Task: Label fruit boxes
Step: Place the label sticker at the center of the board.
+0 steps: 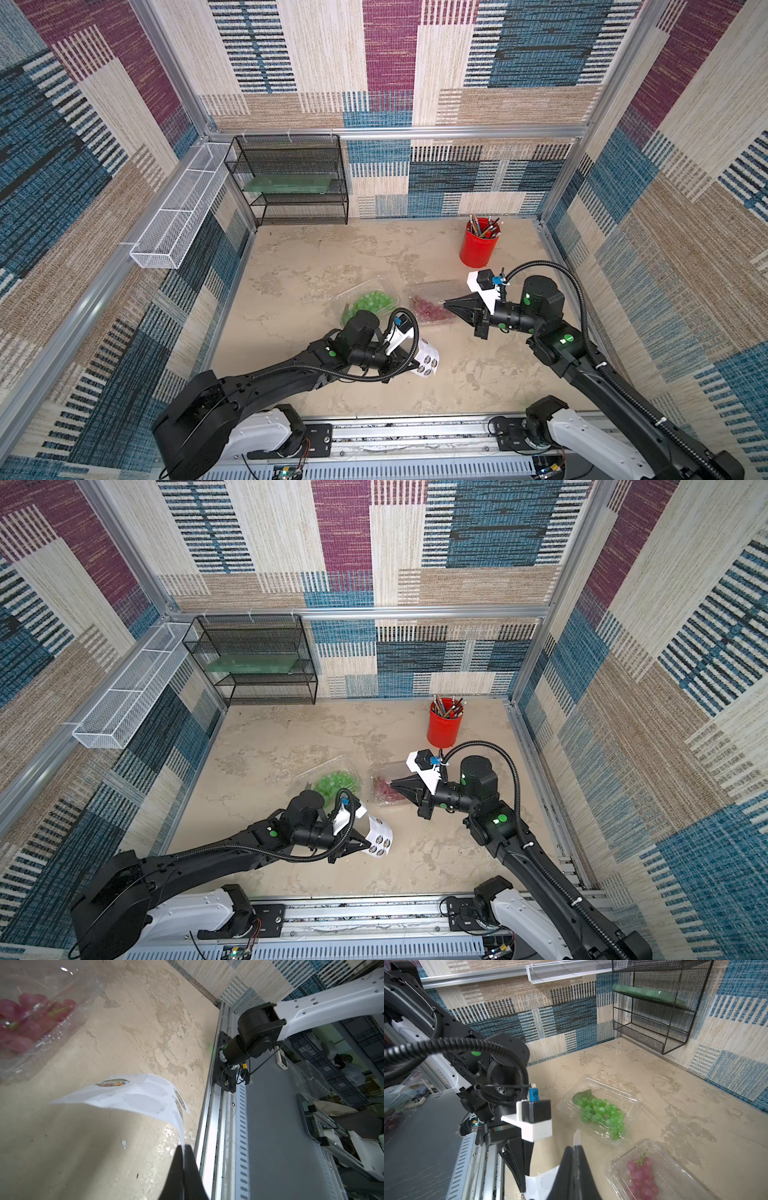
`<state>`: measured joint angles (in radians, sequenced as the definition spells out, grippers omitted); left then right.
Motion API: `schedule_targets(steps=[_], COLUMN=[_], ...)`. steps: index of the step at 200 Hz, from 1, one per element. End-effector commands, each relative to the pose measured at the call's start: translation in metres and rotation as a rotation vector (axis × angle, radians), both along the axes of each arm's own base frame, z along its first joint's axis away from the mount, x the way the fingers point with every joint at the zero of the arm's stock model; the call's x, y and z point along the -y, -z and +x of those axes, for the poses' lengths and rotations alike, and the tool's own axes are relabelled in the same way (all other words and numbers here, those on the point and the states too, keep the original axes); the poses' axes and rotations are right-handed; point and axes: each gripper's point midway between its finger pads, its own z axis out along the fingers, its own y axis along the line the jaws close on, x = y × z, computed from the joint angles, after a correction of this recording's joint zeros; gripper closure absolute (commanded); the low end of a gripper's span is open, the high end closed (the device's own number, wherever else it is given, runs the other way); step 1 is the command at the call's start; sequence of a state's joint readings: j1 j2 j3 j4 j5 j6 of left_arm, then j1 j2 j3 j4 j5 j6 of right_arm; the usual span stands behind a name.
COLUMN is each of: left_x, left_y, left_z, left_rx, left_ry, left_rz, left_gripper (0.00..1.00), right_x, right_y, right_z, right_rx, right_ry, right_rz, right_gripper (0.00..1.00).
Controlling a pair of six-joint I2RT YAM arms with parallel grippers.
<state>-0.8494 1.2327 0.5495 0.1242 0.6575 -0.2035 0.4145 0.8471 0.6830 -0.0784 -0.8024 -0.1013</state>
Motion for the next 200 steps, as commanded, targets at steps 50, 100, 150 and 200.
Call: schedule_targets(steps=[50,100,150,200], left_x=[-0.001,-0.017,-0.035,-0.056], left_y=[0.041,0.070,0.081,0.075], left_z=[-0.003,0.011,0.023,0.037], left_rx=[-0.162,-0.184,-0.179,-0.125], left_ry=[-0.001,-0.098,-0.192,-0.288], left_rz=[0.179,0.369,0.484,0.543], left_gripper=[1.00,1.00,0.74,0.58], right_x=[0.004,0.007,0.012,0.020], right_y=[0.006,0.011,0.019,0.033], right_z=[0.010,0.014,0.022,0.043], right_rx=[-0.066,-0.084,-0.136,-0.253], right_ry=[0.055,0.076,0.137,0.237], right_rz=[0.022,0.018,0.020,0.008], right_gripper=[1.00,1.00,1.00,1.00])
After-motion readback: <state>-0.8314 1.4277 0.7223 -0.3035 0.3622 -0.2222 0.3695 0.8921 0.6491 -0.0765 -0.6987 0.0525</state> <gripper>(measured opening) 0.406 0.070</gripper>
